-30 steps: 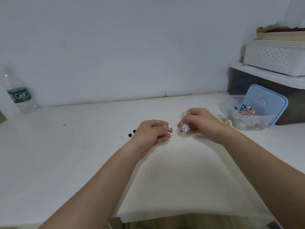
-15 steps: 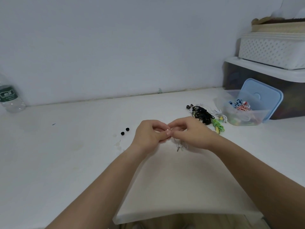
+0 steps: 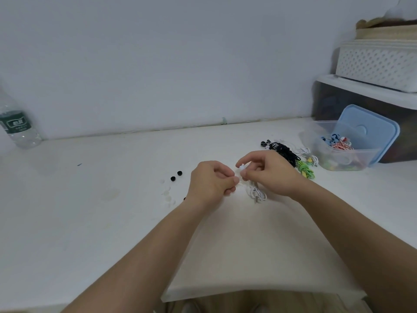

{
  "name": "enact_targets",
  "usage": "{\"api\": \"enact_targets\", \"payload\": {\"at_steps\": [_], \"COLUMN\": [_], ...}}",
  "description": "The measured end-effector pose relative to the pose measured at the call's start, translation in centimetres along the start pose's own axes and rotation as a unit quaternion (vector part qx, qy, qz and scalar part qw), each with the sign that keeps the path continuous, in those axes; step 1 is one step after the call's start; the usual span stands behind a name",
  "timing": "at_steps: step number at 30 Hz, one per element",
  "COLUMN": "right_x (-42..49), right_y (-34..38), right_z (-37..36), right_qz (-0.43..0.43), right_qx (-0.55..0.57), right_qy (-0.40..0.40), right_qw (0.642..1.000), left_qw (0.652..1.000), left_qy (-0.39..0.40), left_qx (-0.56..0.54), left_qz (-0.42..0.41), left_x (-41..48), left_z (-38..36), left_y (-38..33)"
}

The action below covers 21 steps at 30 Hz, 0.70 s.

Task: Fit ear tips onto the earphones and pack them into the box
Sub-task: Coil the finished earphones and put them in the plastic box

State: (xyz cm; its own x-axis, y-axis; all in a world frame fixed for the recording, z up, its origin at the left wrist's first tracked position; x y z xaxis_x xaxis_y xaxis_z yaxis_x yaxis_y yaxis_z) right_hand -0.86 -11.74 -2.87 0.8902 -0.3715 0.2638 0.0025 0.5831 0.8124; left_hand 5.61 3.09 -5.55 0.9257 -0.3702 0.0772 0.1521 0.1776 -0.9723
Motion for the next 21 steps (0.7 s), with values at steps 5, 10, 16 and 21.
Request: {"api": "enact_targets", "payload": {"at_steps": [5, 10, 16, 21], "right_x": [1.6, 2.9, 4.5, 5.1], "right_y": [0.5, 1.1, 1.3, 1.6], "right_z": [-0.3, -2.0, -4.8, -6.3], "right_qz": [-0.004, -0.014, -0.027, -0.015], "right_qx": [-0.047, -0.015, -0.024, -0.027], "right_qy": [-0.012, -0.004, 0.009, -0.007], "right_qw": [0.999, 1.0, 0.999, 0.999], "left_qw": [0.994, 0.974, 0.946, 0.946], "left_qy": [0.012, -0.094, -0.12, -0.073], "left_qx": [0.101, 0.198, 0.3, 0.316], "left_qz": [-0.033, -0.059, -0.004, -0.003], "left_x": [0.2, 2.6, 4.0, 4.1], "left_z": [1.4, 9.4, 15.9, 15.9], "left_y": [-1.1, -1.2, 1.8, 2.7]}}
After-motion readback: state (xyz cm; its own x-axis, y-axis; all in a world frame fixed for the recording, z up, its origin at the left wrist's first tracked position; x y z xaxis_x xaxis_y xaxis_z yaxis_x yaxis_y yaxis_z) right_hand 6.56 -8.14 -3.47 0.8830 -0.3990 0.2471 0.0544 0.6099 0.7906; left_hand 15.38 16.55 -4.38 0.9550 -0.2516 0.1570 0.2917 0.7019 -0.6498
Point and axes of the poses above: each hand's wrist, its own x-axis towards the middle knuckle, its own z-axis out of the back of the hand, y = z × x, the point moved 7 cm from there along x, towards the middle knuckle, and after that the axes turned 9 degrees about -y, right-handed, at the moved point
